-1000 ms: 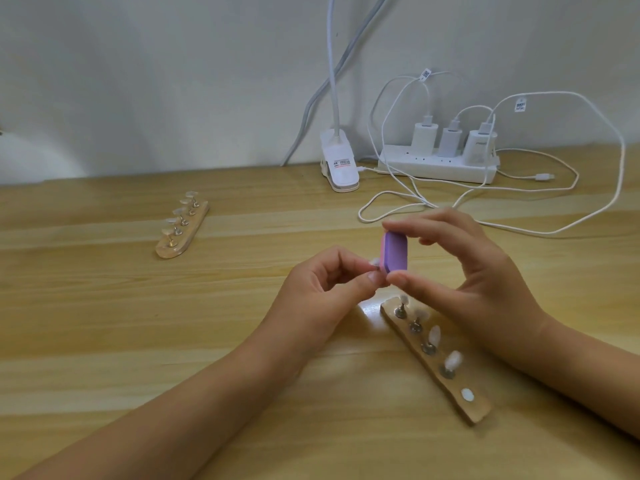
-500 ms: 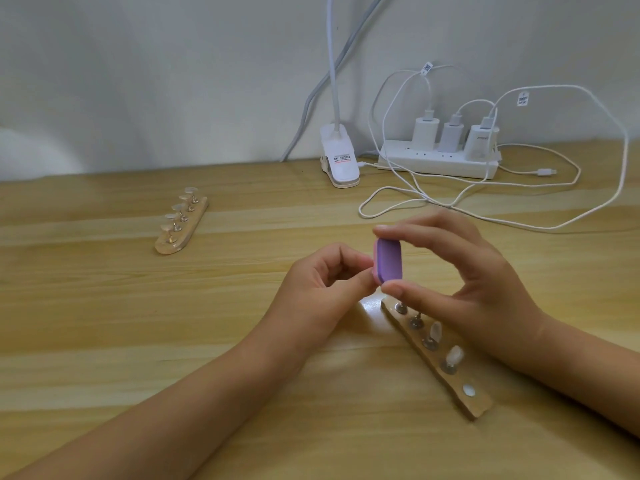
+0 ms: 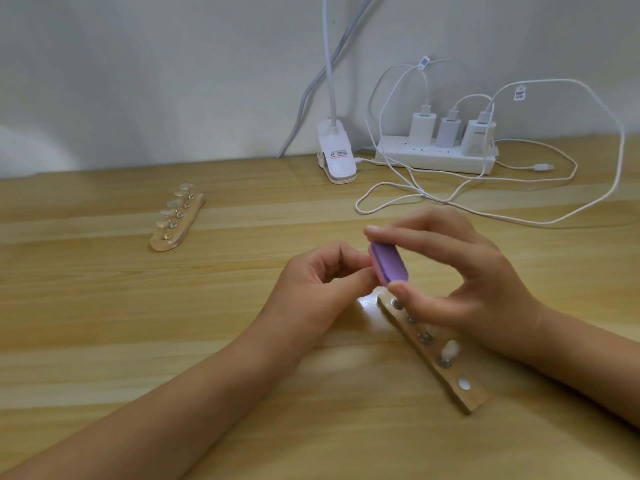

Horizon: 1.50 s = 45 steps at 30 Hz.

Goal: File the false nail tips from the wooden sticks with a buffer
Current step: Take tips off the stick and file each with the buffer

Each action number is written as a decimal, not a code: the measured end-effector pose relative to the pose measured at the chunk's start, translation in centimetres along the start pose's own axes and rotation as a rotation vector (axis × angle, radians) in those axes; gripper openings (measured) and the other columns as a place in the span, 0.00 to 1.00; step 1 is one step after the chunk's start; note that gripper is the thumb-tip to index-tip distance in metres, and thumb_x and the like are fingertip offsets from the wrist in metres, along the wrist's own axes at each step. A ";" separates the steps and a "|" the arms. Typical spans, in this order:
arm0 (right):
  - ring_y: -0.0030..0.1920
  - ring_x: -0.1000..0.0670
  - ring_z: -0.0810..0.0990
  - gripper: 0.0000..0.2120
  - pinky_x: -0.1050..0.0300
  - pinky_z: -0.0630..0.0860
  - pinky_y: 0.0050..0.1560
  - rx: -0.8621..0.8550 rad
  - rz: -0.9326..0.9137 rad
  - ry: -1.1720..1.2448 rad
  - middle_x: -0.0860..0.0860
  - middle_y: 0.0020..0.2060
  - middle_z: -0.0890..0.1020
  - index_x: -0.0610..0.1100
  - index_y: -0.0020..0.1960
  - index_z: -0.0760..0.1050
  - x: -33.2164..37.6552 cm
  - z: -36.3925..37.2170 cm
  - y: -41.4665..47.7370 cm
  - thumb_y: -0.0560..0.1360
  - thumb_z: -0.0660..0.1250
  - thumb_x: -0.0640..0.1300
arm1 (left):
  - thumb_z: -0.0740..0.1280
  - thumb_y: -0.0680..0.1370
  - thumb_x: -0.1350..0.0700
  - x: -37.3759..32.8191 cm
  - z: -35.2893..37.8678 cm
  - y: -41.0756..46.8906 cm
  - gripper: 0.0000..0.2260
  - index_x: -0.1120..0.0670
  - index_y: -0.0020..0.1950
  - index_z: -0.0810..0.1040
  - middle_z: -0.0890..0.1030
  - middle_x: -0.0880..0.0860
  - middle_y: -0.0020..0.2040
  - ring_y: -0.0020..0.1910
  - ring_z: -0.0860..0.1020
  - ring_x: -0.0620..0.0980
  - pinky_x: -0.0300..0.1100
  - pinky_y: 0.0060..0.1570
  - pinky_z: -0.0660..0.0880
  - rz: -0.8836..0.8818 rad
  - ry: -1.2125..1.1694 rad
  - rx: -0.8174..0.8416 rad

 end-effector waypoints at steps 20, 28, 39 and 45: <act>0.60 0.50 0.76 0.19 0.57 0.69 0.63 0.021 0.003 0.045 0.52 0.58 0.78 0.45 0.67 0.73 0.1 0.4 -0.2 0.76 0.66 0.47 | 0.76 0.69 0.58 -0.2 0.0 -0.1 0.04 0.52 0.38 0.82 0.84 0.54 0.40 0.42 0.81 0.47 0.38 0.47 0.76 -0.036 -0.015 -0.041; 0.62 0.52 0.75 0.20 0.58 0.68 0.65 0.007 0.045 0.062 0.51 0.58 0.79 0.44 0.67 0.74 0.0 0.2 -0.2 0.76 0.67 0.48 | 0.74 0.71 0.60 -0.2 0.0 0.0 0.05 0.51 0.37 0.82 0.84 0.50 0.37 0.39 0.81 0.43 0.33 0.44 0.76 -0.040 -0.020 -0.064; 0.61 0.49 0.76 0.19 0.54 0.70 0.65 0.008 0.065 0.036 0.51 0.57 0.79 0.44 0.65 0.75 -0.4 0.1 0.2 0.75 0.71 0.43 | 0.72 0.69 0.55 0.0 0.0 0.0 0.02 0.48 0.36 0.83 0.85 0.50 0.38 0.41 0.81 0.43 0.35 0.46 0.77 -0.020 0.020 -0.070; 0.60 0.47 0.77 0.22 0.54 0.70 0.64 -0.051 0.000 0.021 0.48 0.57 0.79 0.43 0.67 0.73 0.1 -0.1 0.1 0.75 0.69 0.48 | 0.73 0.68 0.54 0.1 0.0 0.0 0.02 0.47 0.36 0.83 0.84 0.49 0.36 0.38 0.80 0.44 0.34 0.43 0.76 -0.013 0.009 -0.070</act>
Point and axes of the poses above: each hand's wrist, its own y-axis towards the middle knuckle, its own z-axis out of the palm, x = y × z, the point moved 2 cm from there along y, towards the middle knuckle
